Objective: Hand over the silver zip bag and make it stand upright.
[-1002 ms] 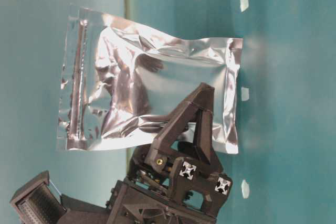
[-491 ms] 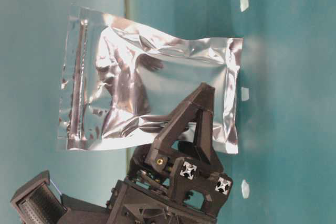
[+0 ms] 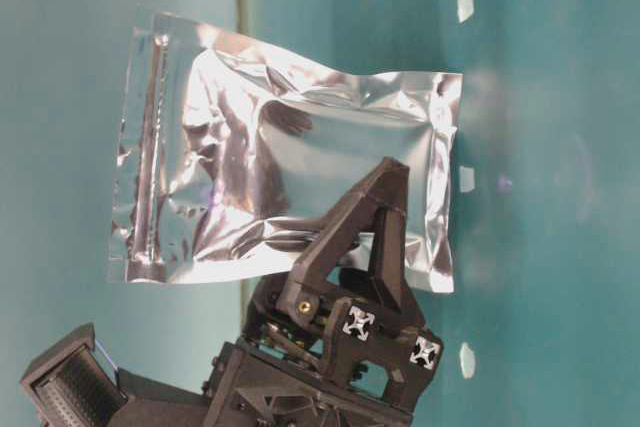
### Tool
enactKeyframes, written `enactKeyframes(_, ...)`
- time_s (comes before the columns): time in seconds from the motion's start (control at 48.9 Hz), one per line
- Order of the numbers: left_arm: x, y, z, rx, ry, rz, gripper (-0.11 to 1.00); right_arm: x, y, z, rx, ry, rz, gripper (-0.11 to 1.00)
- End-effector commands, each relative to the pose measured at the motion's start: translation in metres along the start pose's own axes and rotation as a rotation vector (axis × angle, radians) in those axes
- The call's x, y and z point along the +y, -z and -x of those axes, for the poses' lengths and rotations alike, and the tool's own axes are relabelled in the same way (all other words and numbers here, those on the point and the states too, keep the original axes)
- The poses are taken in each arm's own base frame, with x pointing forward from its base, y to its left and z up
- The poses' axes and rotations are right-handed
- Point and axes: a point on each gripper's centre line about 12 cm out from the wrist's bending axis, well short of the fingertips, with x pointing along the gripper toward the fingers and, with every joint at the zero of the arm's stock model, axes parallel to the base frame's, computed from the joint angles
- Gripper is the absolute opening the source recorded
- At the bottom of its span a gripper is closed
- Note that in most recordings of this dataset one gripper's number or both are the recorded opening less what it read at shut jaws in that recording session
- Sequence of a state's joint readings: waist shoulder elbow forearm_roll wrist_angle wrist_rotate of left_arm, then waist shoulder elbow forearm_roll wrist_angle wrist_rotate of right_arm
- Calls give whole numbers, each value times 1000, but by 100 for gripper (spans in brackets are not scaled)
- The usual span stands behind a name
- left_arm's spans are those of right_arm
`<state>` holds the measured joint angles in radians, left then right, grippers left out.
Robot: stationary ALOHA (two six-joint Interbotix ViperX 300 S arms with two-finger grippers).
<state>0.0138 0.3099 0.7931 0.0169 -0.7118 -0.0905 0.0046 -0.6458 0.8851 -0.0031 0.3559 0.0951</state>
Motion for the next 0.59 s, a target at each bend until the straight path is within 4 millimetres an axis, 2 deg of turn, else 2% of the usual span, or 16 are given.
enactKeyframes(0.0, -2, -3, 0, -9, 5, -1, 20, 0, -5, 2, -21, -1, -13, 96)
enactKeyframes(0.573, -2, -7, -1, -35, 8, -1, 20, 1, -5, 2, -20, -2, -12, 96)
